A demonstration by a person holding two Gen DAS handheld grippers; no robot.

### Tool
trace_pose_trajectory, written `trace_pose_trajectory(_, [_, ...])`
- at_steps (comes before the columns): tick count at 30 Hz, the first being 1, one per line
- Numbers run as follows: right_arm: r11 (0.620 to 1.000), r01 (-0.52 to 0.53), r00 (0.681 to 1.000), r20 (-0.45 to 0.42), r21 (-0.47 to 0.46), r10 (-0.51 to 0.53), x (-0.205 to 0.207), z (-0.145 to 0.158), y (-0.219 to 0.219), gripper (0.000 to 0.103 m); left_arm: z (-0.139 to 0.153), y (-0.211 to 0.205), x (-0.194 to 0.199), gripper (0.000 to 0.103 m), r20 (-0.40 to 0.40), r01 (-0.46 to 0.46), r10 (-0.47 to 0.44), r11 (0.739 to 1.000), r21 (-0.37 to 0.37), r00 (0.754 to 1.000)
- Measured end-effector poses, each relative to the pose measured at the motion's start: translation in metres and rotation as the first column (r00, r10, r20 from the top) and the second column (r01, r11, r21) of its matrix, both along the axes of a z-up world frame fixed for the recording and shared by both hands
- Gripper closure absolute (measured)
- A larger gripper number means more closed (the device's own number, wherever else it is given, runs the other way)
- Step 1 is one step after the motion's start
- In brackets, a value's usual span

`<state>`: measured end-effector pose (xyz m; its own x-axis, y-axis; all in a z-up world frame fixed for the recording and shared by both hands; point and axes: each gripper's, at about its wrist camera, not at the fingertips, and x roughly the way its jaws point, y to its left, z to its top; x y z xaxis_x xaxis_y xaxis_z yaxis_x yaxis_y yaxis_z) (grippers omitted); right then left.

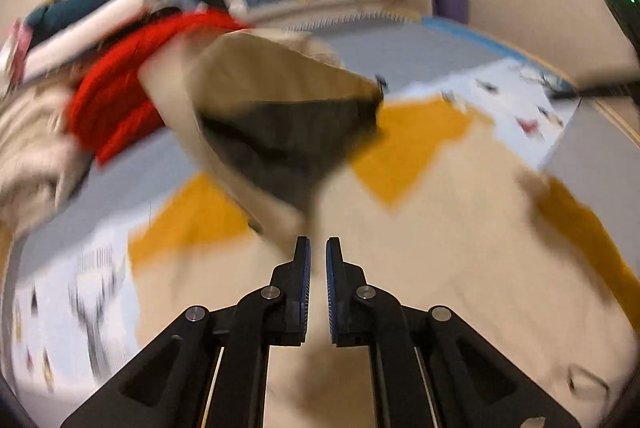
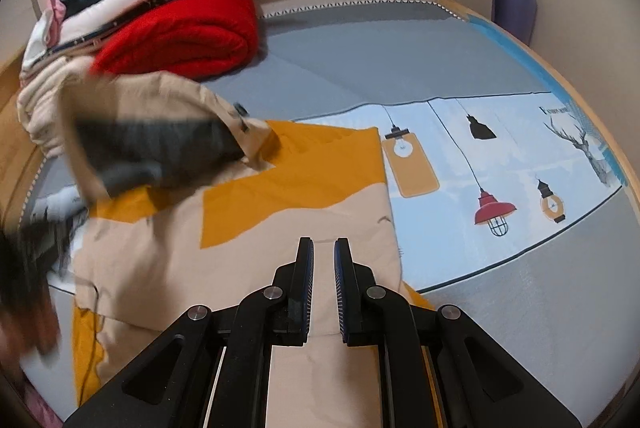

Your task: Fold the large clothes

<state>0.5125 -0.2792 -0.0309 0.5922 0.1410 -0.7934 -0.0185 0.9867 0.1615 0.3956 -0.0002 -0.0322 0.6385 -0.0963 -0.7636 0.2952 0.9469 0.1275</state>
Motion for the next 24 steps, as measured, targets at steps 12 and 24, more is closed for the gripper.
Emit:
trace_pose_trajectory(12, [0.972, -0.091, 0.994, -0.044, 0.216, 0.103, -0.009, -0.023, 0.038, 0.081, -0.025, 0.070, -0.013, 0.080, -0.275, -0.371, 0.272, 0.824, -0.428, 0.922])
trace_pose_trajectory(24, [0.935, -0.089, 0.962, -0.214, 0.343, 0.170, 0.015, -0.088, 0.076, 0.080, -0.104, 0.078, 0.012, 0.067, -0.585, -0.557, 0.194, 0.630, -0.541, 0.788])
